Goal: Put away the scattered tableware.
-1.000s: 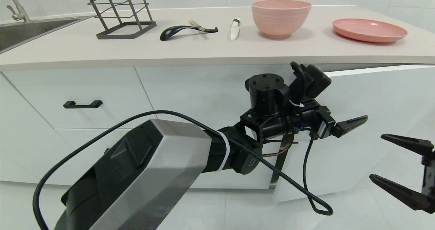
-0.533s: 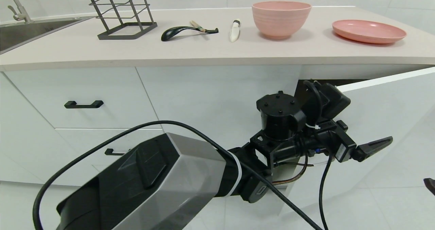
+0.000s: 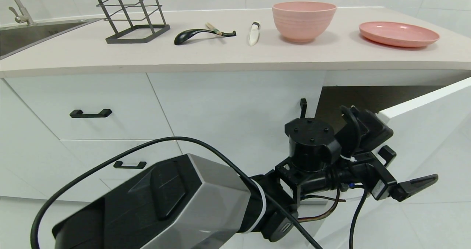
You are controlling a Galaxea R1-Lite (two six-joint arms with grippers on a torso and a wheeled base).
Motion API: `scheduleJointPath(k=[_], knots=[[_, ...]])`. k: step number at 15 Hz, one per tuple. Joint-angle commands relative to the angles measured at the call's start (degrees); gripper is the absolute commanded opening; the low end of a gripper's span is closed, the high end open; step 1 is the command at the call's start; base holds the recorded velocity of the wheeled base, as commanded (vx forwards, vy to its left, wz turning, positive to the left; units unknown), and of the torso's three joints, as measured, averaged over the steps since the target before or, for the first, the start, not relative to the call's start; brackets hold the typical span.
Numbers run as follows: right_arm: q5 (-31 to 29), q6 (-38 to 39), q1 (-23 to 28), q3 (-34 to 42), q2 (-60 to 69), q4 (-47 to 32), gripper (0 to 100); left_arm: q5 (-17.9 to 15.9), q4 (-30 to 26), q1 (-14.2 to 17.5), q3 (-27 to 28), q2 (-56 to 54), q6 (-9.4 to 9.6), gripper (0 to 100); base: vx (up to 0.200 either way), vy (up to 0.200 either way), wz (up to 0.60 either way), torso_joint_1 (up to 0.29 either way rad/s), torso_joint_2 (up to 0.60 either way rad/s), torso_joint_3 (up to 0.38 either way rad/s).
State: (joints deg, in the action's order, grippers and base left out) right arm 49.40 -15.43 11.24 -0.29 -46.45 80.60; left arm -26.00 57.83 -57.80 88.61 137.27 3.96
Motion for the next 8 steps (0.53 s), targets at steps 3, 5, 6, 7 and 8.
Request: scheduleJointPath(k=[3,5,6,7,8], knots=[[-0.2,0.1,-0.1,-3.0,2.7,0.0,100,0.8,0.0,-2.3,-2.0,-1.0,-0.01,100,0.000,0.000,0.00,0.000,0.00,0.000],[-0.4,0.1,-0.1,-4.5,3.2,0.0,100,1.4,-0.2,-4.0,-1.9,-1.0,-0.09,100,0.000,0.000,0.00,0.000,0.00,0.000],[-0.9,0.1,-0.1,-5.1,3.4,0.0,100,1.4,-0.2,-4.6,-1.9,-0.9,-0.09,100,0.000,0.000,0.00,0.000,0.00,0.000],[-1.3,0.1,-0.1,-5.8,3.6,0.0,100,1.4,-0.3,-5.0,-1.9,-0.9,-0.09,100,0.000,0.000,0.00,0.000,0.00,0.000],[-1.8,0.1,-0.1,-6.3,3.7,0.0,100,1.4,-0.2,-5.7,-1.9,-0.6,-0.09,100,0.000,0.000,0.00,0.000,0.00,0.000]])
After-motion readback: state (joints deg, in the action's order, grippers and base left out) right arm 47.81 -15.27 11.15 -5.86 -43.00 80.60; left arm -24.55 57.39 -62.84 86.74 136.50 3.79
